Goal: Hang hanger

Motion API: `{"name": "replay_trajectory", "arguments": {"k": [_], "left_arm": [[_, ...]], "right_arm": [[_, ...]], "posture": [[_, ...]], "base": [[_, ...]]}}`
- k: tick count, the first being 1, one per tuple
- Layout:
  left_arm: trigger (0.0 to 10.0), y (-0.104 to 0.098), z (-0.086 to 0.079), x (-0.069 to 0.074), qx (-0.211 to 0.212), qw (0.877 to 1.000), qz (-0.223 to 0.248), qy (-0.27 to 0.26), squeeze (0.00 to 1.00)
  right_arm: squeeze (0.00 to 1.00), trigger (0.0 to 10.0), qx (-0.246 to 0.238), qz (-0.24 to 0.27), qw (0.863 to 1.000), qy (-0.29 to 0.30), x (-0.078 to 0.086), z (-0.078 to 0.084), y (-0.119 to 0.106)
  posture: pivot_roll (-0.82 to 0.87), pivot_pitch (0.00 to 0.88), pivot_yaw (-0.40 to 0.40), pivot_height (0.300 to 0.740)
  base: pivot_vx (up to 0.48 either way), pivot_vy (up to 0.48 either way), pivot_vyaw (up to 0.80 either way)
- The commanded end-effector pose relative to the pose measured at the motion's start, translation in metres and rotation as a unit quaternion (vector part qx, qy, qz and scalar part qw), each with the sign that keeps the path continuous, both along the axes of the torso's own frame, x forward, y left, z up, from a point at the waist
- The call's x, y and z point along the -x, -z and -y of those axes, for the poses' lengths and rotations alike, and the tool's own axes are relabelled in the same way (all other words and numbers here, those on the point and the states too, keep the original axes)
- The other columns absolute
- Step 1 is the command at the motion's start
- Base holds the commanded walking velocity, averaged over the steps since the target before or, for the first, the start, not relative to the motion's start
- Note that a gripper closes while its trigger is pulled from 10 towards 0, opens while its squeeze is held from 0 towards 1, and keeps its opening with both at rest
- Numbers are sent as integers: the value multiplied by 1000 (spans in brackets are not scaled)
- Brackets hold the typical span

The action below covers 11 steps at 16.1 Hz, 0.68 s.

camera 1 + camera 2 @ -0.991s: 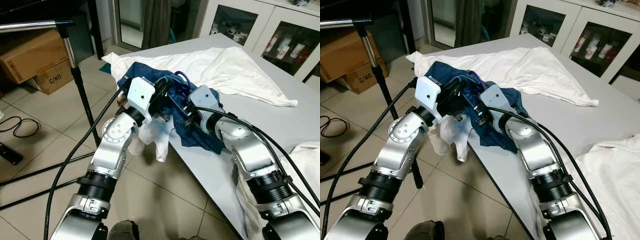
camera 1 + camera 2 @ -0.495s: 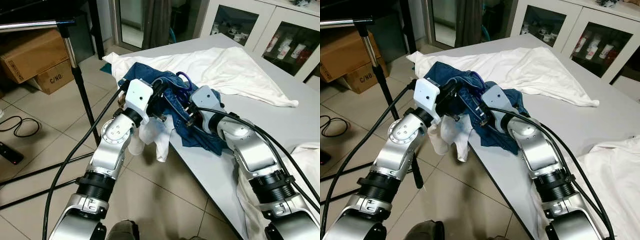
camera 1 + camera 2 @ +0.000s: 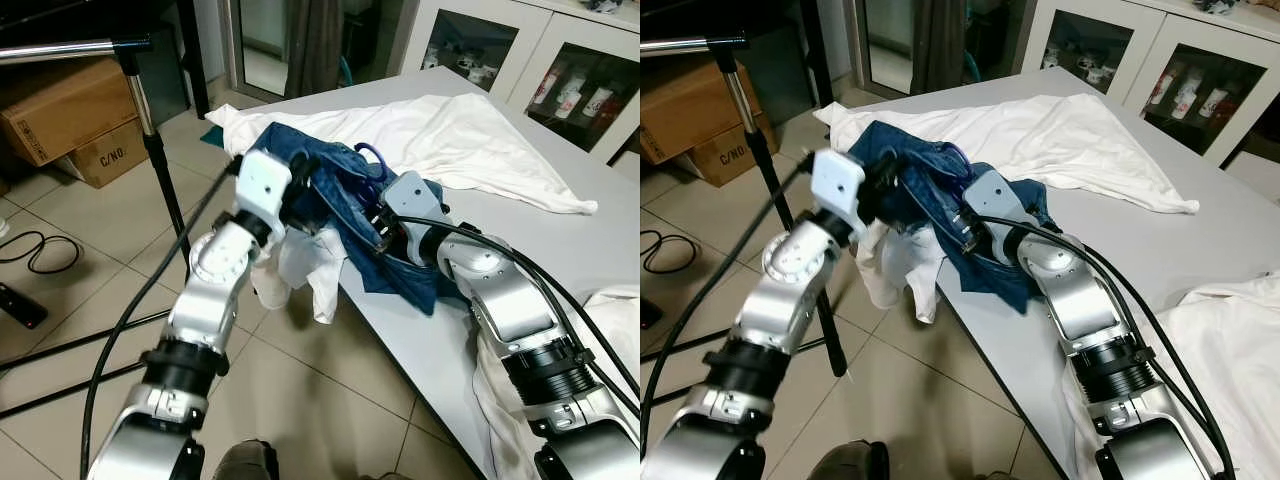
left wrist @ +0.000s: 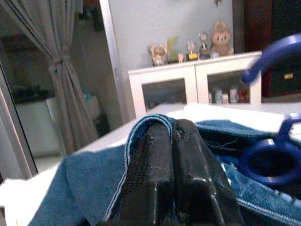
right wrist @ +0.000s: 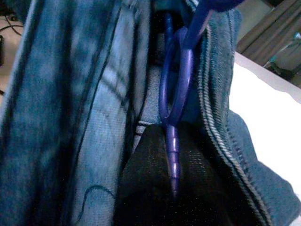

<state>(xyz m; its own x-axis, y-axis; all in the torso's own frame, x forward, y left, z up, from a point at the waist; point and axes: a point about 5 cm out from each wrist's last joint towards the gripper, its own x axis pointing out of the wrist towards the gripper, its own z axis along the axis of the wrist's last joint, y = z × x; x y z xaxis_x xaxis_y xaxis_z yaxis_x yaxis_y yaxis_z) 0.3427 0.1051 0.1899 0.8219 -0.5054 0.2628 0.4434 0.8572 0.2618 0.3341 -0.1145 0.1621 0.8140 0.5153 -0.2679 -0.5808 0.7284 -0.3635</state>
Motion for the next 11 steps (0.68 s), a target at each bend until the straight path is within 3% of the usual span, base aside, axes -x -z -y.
{"name": "replay_trajectory", "arguments": {"k": [1, 11], "left_arm": [[10000, -34, -23, -5, 39, 996, 63, -50, 0], [10000, -36, -34, -6, 18, 995, 77, -66, 0]], "right_arm": [[0, 10000, 37, -38, 998, 27, 2, 18, 18], [0, 10000, 40, -46, 998, 27, 3, 20, 22]], "posture": [[92, 39, -68, 740], [90, 37, -68, 740]], "base": [[0, 0, 0], [0, 0, 0]]}}
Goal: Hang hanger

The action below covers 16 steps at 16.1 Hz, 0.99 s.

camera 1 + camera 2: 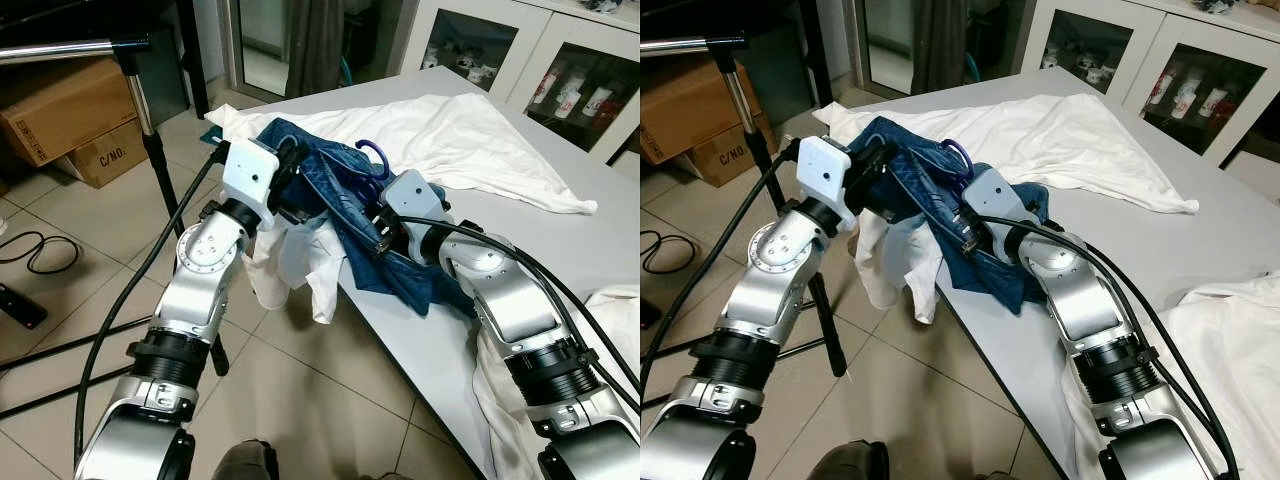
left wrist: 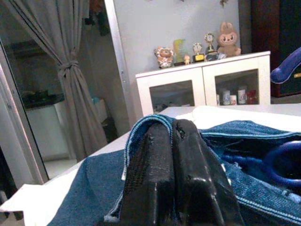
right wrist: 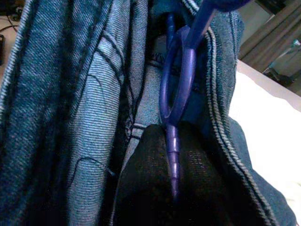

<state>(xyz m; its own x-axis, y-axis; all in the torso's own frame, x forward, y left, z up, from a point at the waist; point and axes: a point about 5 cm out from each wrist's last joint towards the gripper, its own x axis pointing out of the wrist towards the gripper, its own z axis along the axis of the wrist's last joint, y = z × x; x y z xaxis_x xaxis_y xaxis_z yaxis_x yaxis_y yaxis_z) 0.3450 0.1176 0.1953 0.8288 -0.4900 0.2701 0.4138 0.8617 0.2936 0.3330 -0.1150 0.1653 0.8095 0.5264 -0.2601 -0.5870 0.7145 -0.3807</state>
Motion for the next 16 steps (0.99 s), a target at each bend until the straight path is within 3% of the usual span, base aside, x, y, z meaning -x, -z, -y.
{"name": "replay_trajectory", "arguments": {"k": [1, 6, 7, 9, 16], "left_arm": [[10000, -27, -23, -2, 26, 996, 63, -53, 0], [10000, -21, -37, 1, 21, 995, 56, -75, 0], [10000, -14, -36, 1, -24, 995, 53, -75, 0], [10000, -5, -30, 2, -57, 995, 48, -66, 0], [10000, -20, -23, 1, -20, 996, 70, -58, 0]], "right_arm": [[0, 10000, 35, -55, 997, 37, 2, 21, 26], [0, 10000, 27, -55, 998, 35, 4, 27, 22], [0, 10000, 4, -56, 998, 17, 5, 21, 17], [0, 10000, -6, -56, 998, 7, 6, 16, 14], [0, 10000, 1, -58, 998, -5, 8, 14, 11]], "posture": [[90, 37, -68, 740], [90, 37, -67, 740], [94, 36, -70, 740], [93, 36, -70, 740], [95, 37, -72, 740]], "base": [[0, 0, 0], [0, 0, 0], [0, 0, 0], [0, 0, 0], [0, 0, 0]]}}
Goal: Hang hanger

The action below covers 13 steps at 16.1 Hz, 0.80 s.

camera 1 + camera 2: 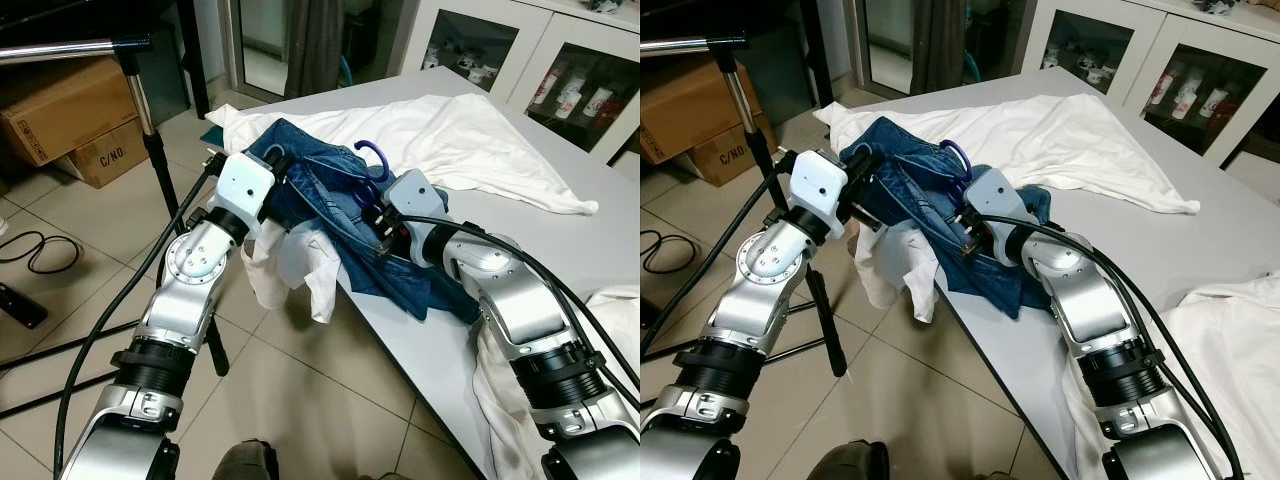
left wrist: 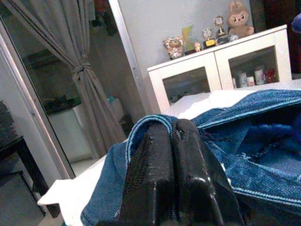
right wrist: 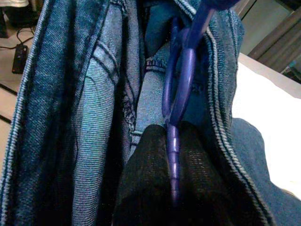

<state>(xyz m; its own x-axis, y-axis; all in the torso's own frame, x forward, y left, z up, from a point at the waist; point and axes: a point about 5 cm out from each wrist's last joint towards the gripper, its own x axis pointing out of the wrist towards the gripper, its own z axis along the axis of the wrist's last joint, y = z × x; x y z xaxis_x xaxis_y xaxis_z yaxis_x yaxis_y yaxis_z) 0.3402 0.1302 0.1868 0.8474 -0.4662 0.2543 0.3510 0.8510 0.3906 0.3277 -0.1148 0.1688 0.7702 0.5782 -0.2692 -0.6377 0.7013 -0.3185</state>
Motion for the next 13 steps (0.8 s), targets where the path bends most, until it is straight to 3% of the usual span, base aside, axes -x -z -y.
{"name": "replay_trajectory", "arguments": {"k": [1, 2, 3, 4, 5, 6, 7, 8, 11, 13], "left_arm": [[10000, -33, -9, -4, 38, 998, 55, -20, 0], [10000, -36, -3, 0, 47, 997, 60, 17, 0], [10000, -37, 0, 3, 39, 996, 69, 28, 416], [10000, -36, 9, 11, 43, 994, 64, 76, 1000], [10000, -34, 13, 14, 40, 992, 58, 102, 1000], [10000, -27, 23, 25, 9, 986, 35, 165, 1000], [10000, -25, 26, 28, -5, 982, 28, 185, 1000], [10000, -24, 26, 29, -18, 981, 21, 191, 0], [10000, -19, 14, 23, -80, 984, 14, 156, 0], [10000, -18, -8, 12, -122, 988, 13, 92, 0]], "right_arm": [[0, 10000, 30, -37, 999, 21, 2, 15, 17], [0, 10000, 30, -38, 999, 23, 2, 15, 18], [0, 10000, 30, -38, 999, 25, 2, 15, 18], [0, 10000, 29, -37, 998, 31, 0, 15, 18], [0, 10000, 29, -37, 998, 33, 0, 15, 18], [0, 10000, 30, -37, 998, 39, -2, 16, 18], [0, 10000, 31, -37, 998, 40, -2, 17, 19], [0, 10000, 32, -38, 998, 42, -3, 17, 20], [0, 10000, 33, -39, 998, 43, -3, 17, 21], [0, 10000, 34, -40, 998, 40, -3, 16, 21]], "posture": [[95, 37, -72, 740], [95, 37, -72, 740], [95, 37, -72, 740], [98, 38, -72, 740], [98, 38, -72, 740], [98, 38, -72, 740], [98, 38, -72, 740], [98, 38, -72, 740], [108, 39, -76, 740], [110, 40, -78, 740]], "base": [[0, 0, 0], [0, 0, 0], [0, 0, 0], [0, 0, 0], [0, 0, 0], [0, 0, 0], [0, 0, 0], [0, 0, 0], [0, 0, 0], [0, 0, 0]]}}
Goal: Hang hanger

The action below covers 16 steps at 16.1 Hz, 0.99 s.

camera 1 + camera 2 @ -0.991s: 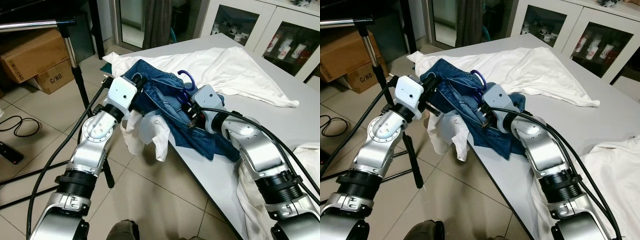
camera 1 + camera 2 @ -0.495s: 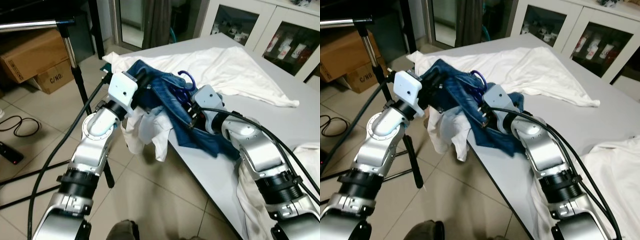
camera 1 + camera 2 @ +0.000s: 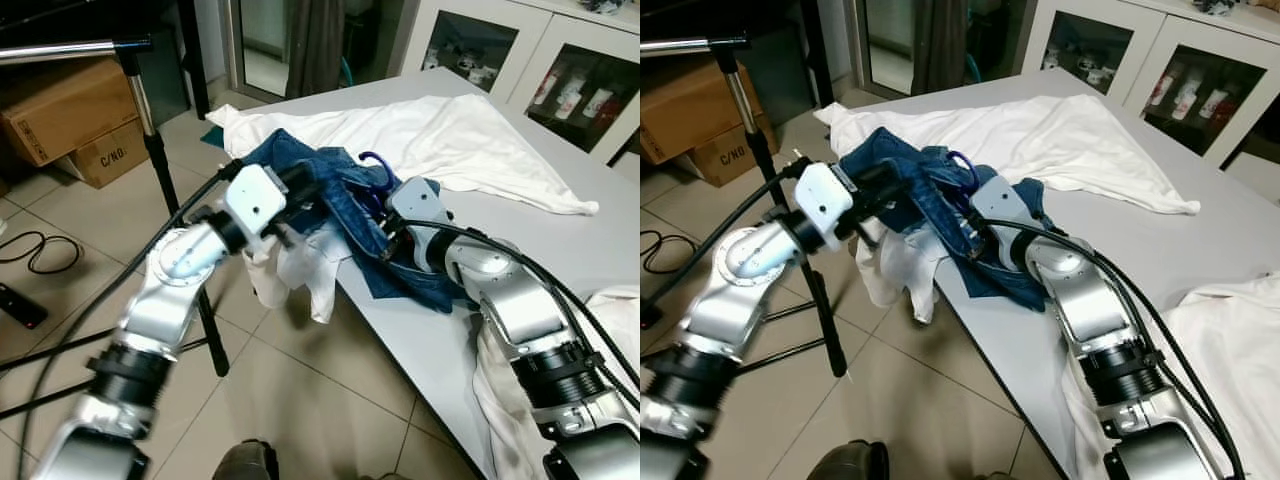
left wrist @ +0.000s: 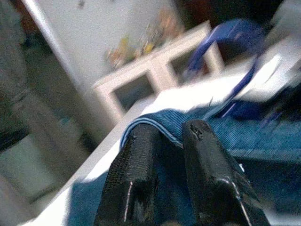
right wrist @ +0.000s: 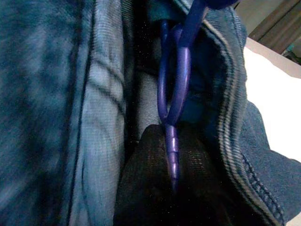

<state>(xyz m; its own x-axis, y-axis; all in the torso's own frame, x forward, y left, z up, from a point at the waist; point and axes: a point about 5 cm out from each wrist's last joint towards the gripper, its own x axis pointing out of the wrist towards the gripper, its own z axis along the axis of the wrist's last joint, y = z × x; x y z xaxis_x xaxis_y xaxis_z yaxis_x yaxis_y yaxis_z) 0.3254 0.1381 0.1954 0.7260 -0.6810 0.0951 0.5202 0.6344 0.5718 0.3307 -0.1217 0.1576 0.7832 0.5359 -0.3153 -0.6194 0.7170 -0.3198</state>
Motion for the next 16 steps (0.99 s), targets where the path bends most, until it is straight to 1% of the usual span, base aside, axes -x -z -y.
{"name": "replay_trajectory", "arguments": {"k": [1, 2, 4, 5, 6, 7, 8, 9, 10, 11, 12, 14, 15, 16], "left_arm": [[10000, -12, -4, -3, 2, 1000, 23, -15, 0], [10000, -15, -7, -2, -2, 1000, 24, -11, 0], [10000, -17, -7, 7, -43, 998, 37, 25, 0], [10000, -11, -5, 12, -63, 997, 18, 51, 192], [10000, -7, -3, 13, -61, 996, 4, 64, 1000], [10000, -2, 2, 18, -64, 994, -18, 92, 1000], [10000, -1, 5, 21, -74, 992, -17, 102, 1000], [10000, -4, 6, 22, -73, 992, -9, 100, 1000], [10000, -3, 6, 25, -91, 990, -14, 110, 553], [10000, -2, 6, 27, -105, 987, -20, 118, 553], [10000, -2, 2, 31, -138, 982, -24, 123, 0], [10000, -10, -4, 30, -151, 983, -1, 108, 0], [10000, -14, -12, 27, -175, 981, 11, 89, 0], [10000, -14, -18, 26, -199, 977, 12, 77, 0]], "right_arm": [[0, 10000, 18, -24, 999, 19, 0, 10, 11], [0, 10000, 19, -25, 999, 21, 0, 12, 12], [0, 10000, 20, -26, 999, 23, 1, 12, 13], [0, 10000, 19, -26, 999, 23, 1, 12, 13], [0, 10000, 18, -25, 999, 24, 1, 11, 13], [0, 10000, 17, -25, 999, 25, 1, 11, 13], [0, 10000, 16, -25, 999, 25, 1, 11, 13], [0, 10000, 16, -25, 999, 25, 1, 11, 13], [0, 10000, 17, -25, 999, 26, 1, 12, 13], [0, 10000, 17, -25, 999, 26, 1, 12, 13], [0, 10000, 18, -26, 999, 28, 0, 13, 14], [0, 10000, 19, -26, 999, 28, 0, 13, 14], [0, 10000, 18, -26, 999, 29, 0, 13, 14], [0, 10000, 18, -27, 999, 29, 0, 13, 14]], "posture": [[108, 40, -77, 740], [108, 41, -77, 740], [107, 42, -76, 740], [107, 42, -73, 740], [107, 42, -72, 740], [107, 42, -72, 740], [106, 42, -72, 740], [106, 42, -72, 740], [106, 42, -72, 740], [106, 42, -72, 740], [106, 42, -72, 740], [106, 42, -72, 740], [106, 42, -72, 740], [110, 43, -74, 740]], "base": [[0, 0, 0], [0, 0, 0], [0, 0, 0], [0, 0, 0], [0, 0, 0], [0, 0, 0], [0, 0, 0], [0, 0, 0], [0, 0, 0], [0, 0, 0], [0, 0, 0], [0, 0, 0], [0, 0, 0], [0, 0, 0]]}}
